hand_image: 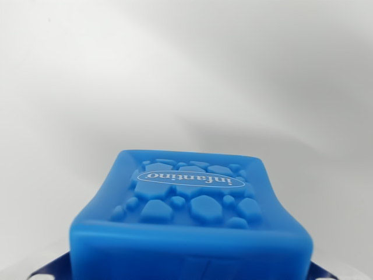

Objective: Stack cube

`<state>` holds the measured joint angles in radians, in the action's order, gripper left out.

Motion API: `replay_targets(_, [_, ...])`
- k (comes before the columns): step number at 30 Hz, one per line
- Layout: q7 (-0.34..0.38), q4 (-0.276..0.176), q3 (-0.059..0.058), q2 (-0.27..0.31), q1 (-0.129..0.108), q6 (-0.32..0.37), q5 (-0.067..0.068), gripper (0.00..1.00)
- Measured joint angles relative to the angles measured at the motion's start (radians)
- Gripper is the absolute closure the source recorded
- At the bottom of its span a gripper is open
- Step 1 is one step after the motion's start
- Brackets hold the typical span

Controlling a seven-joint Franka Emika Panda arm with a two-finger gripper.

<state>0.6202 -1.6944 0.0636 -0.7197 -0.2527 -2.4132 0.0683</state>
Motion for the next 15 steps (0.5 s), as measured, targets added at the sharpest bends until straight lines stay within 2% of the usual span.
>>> replay_targets(15, [-0.014,-0.104,0.000,0.067,0.027,-0.033,-0.001,1.00])
